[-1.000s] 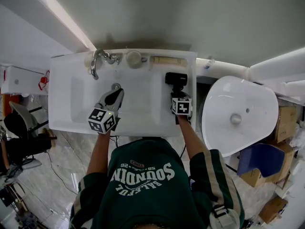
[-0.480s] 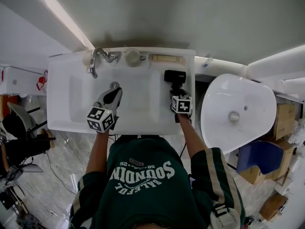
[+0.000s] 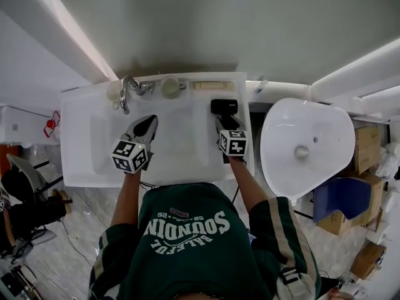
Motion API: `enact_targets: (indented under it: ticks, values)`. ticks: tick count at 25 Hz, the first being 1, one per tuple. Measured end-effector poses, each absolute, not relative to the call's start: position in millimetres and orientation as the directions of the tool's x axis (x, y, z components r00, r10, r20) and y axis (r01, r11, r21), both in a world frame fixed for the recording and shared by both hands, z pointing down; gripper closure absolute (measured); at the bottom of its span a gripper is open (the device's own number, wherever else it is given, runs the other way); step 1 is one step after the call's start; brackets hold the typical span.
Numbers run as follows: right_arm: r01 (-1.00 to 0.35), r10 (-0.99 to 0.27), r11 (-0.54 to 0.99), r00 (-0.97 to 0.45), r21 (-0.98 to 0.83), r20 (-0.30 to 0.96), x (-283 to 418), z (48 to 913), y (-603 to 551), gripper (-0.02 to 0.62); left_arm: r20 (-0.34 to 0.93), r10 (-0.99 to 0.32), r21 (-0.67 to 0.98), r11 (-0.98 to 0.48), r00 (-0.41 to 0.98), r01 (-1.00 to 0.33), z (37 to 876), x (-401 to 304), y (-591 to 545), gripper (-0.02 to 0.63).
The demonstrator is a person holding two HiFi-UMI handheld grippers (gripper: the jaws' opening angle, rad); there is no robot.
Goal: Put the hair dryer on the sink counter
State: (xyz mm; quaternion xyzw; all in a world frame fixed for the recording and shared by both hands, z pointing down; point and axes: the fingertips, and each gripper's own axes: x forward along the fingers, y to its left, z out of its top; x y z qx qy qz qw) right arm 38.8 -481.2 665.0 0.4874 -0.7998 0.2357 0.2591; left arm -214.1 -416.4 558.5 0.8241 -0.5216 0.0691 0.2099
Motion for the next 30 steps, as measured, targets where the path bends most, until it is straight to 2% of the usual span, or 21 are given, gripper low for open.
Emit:
enact_targets:
  ticks: [4, 9, 18, 30]
  values:
    - [-0.870, -0.675, 0.475, -0.458, -0.134, 0.578, -7.1, 630.7, -485.3, 0.433, 0.311, -0.838, 0.263, -0.377, 0.448, -0.888, 548.5, -229.7, -415.4, 0.555]
    - [-0.817, -0.691, 0.554, -0.559, -0.162, 0.459, -59.2, 579.7, -480.6, 0.589, 0.283, -0.849, 0.255, -0.382, 0.446, -0.888, 540.0, -246.2, -413.2, 0.555]
    - [-0.764, -0.710, 0.632, -0.637, -0.128, 0.299, -97.0, 515.5, -462.3, 0.591, 0.245, -0.863, 0.241, -0.388, 0.442, -0.890, 523.8, -262.7, -412.3, 0.555]
    - [-0.759, -0.709, 0.639, -0.645, -0.129, 0.286, -93.9, 511.6, -449.4, 0.591, 0.239, -0.857, 0.242, -0.402, 0.456, -0.883, 520.4, -255.1, -408.4, 0.555]
